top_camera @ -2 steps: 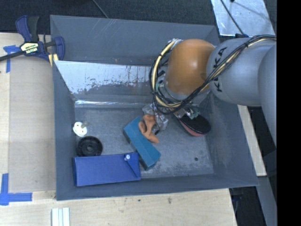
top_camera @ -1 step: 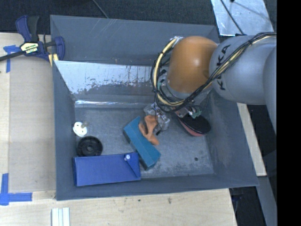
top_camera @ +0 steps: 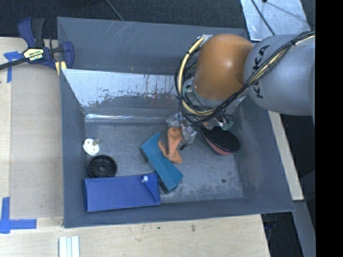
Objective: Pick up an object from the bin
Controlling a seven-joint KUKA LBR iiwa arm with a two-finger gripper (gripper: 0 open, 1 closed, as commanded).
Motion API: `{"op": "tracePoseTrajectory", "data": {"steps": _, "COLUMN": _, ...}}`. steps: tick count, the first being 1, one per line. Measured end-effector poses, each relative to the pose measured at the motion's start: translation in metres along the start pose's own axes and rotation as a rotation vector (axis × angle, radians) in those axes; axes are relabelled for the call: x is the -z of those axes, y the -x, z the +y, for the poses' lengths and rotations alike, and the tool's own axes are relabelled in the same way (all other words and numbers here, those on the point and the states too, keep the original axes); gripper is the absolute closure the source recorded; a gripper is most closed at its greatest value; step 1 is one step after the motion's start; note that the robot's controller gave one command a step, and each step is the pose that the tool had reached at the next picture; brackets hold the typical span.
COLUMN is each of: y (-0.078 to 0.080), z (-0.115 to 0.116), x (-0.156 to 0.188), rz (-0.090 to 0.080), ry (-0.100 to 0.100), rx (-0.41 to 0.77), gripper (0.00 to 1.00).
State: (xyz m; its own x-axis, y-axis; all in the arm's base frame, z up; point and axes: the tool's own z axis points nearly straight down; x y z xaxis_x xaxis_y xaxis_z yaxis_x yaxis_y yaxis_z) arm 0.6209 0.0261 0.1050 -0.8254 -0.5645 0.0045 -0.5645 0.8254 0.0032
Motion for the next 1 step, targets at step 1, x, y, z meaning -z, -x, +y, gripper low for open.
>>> {"op": "tracePoseTrajectory", "data": {"steps": 1, "y": 0.0013, "z": -0.0009, "x": 0.023, "rz": -0.006, "ry": -0.004, "rx": 0.0, "gripper": 1.0}}
